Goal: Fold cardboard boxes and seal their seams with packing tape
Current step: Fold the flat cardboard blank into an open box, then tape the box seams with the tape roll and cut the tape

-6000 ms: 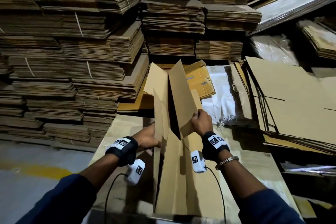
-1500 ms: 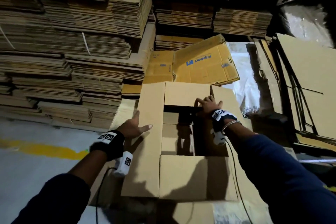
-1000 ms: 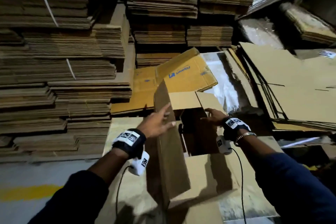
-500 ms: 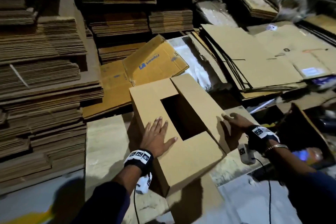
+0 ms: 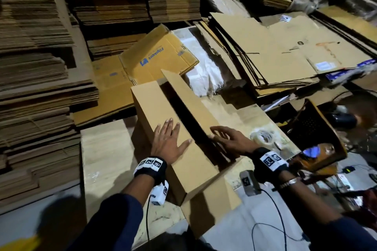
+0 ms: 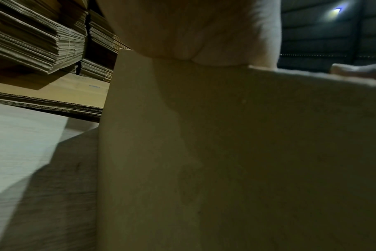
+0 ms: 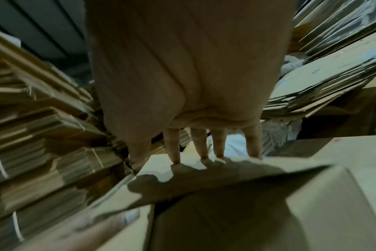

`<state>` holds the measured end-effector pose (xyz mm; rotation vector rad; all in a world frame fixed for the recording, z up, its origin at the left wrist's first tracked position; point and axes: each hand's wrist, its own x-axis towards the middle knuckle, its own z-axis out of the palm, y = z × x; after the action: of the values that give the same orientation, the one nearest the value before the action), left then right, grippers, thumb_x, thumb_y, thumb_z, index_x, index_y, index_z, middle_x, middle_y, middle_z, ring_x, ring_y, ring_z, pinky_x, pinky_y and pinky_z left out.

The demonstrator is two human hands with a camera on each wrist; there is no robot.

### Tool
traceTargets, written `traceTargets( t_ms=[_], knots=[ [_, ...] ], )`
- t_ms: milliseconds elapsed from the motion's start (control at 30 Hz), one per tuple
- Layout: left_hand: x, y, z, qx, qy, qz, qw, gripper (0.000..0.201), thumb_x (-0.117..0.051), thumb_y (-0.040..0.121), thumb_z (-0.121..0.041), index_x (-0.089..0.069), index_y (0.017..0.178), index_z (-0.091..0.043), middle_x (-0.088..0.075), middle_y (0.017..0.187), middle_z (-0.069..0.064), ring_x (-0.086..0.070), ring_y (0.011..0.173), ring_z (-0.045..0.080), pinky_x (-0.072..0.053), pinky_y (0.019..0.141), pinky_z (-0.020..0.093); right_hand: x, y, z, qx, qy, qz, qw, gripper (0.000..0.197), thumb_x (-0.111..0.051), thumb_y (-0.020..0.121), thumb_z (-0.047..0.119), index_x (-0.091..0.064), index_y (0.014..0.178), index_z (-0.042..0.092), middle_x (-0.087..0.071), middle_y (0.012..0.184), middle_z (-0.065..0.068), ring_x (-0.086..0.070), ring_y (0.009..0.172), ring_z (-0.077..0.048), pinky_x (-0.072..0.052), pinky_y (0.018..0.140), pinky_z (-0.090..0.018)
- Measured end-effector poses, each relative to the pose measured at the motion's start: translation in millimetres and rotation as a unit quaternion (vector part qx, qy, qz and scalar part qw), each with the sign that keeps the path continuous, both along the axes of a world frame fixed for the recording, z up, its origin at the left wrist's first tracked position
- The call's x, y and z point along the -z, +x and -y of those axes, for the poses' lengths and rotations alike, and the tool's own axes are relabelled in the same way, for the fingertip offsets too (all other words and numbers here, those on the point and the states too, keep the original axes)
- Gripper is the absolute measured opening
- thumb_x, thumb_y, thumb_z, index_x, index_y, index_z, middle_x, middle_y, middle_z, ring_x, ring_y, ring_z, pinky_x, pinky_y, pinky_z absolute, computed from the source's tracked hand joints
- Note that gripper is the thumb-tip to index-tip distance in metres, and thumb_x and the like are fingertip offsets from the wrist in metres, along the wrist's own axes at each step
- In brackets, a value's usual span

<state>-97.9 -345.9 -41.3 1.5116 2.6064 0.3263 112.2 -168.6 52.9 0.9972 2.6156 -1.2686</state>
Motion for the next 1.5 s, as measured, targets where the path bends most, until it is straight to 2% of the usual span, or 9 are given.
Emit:
traceTargets(
  t_ms=[267,400,500,733,867,1100,1200,1333,1500],
  knots=[
    [2.1,0.1,-0.6,-0.007,0.000,-0.008,1.000,0.094,-0.014,0.095,-0.084,-0.016,0.167,-0.024,-0.004,0.175,0.006,0.000,0.162,0.020,0.003,0.129,0.049,54.4,-4.3,26.6,-0.065,0.271,0.118,0.953,0.064,-0.032,0.097,0.078,-0.016,0.156,0.059,0.002,0.174,0.004,0.004,0.159,-0.017,-0.030,0.109,-0.065],
    [0.6,3.4,-4.2,-0.011,-0.018,-0.003,1.000,0.092,-0.016,0.097,-0.081,-0.017,0.167,-0.022,-0.004,0.175,0.008,0.000,0.162,0.022,0.004,0.129,0.050,62.4,-7.0,31.2,-0.075,0.347,0.143,0.924,0.061,-0.030,0.101,0.071,-0.017,0.158,0.051,-0.003,0.173,-0.006,-0.002,0.159,-0.028,-0.034,0.104,-0.065],
    [-12.1,8.7,-10.4,-0.024,-0.041,0.052,0.998,0.085,-0.029,0.100,-0.073,-0.014,0.167,-0.022,0.000,0.175,0.008,0.003,0.162,0.024,0.004,0.128,0.051,57.1,-3.1,25.0,-0.070,0.310,0.102,0.943,0.062,-0.032,0.101,0.072,-0.022,0.158,0.049,-0.006,0.173,-0.005,-0.004,0.158,-0.027,-0.034,0.105,-0.065],
    [-93.3,68.5,-79.3,-0.018,0.113,0.125,0.985,0.059,-0.062,0.099,-0.045,-0.049,0.151,-0.020,-0.051,0.154,0.005,-0.048,0.139,0.029,-0.036,0.116,0.044,78.3,28.8,-18.0,0.013,0.096,-0.148,0.984,0.054,-0.044,0.102,0.062,-0.051,0.148,0.035,-0.034,0.160,0.006,-0.030,0.150,-0.014,-0.039,0.117,-0.051],
    [-110.7,125.8,-164.9,0.028,0.124,0.124,0.984,0.051,-0.060,0.100,-0.049,-0.055,0.145,-0.026,-0.057,0.147,0.000,-0.054,0.131,0.027,-0.039,0.113,0.043,98.0,58.9,-83.0,0.063,0.050,-0.180,0.980,0.047,-0.043,0.106,0.053,-0.055,0.142,0.026,-0.051,0.140,0.004,-0.050,0.131,-0.013,-0.051,0.102,-0.042],
    [-40.2,220.9,-315.2,0.082,-0.008,0.146,0.986,0.046,-0.058,0.099,-0.044,-0.058,0.139,-0.020,-0.063,0.134,0.009,-0.058,0.123,0.034,-0.038,0.108,0.045,165.7,158.6,-230.6,0.174,0.043,-0.018,0.984,0.047,-0.066,0.094,0.037,-0.065,0.129,0.007,-0.067,0.126,-0.016,-0.064,0.117,-0.034,-0.049,0.094,-0.036],
    [7.5,246.3,-361.4,0.087,-0.055,0.161,0.982,0.039,-0.060,0.098,-0.036,-0.064,0.131,-0.015,-0.068,0.126,0.013,-0.062,0.117,0.037,-0.044,0.097,0.042,186.8,201.1,-285.3,0.234,0.044,0.023,0.971,0.066,-0.070,0.079,0.036,-0.060,0.135,0.003,-0.064,0.129,-0.022,-0.061,0.121,-0.038,-0.049,0.101,-0.044],
    [58.8,273.5,-390.7,0.092,-0.107,0.178,0.974,0.033,-0.063,0.090,-0.018,-0.071,0.122,-0.014,-0.072,0.121,0.014,-0.065,0.113,0.038,-0.052,0.088,0.041,216.5,226.7,-325.7,0.240,0.027,0.076,0.967,0.063,-0.073,0.086,0.012,-0.053,0.145,0.003,-0.060,0.138,-0.023,-0.060,0.125,-0.039,-0.046,0.106,-0.043],
    [107.4,294.7,-419.1,0.133,-0.091,0.149,0.975,0.047,-0.070,0.085,-0.026,-0.065,0.130,-0.012,-0.066,0.132,0.010,-0.055,0.129,0.035,-0.039,0.105,0.044,259.7,225.3,-349.3,0.195,-0.016,0.041,0.980,0.076,-0.073,0.085,0.019,-0.042,0.153,0.009,-0.059,0.139,-0.017,-0.058,0.127,-0.037,-0.048,0.106,-0.050]
  ],
)
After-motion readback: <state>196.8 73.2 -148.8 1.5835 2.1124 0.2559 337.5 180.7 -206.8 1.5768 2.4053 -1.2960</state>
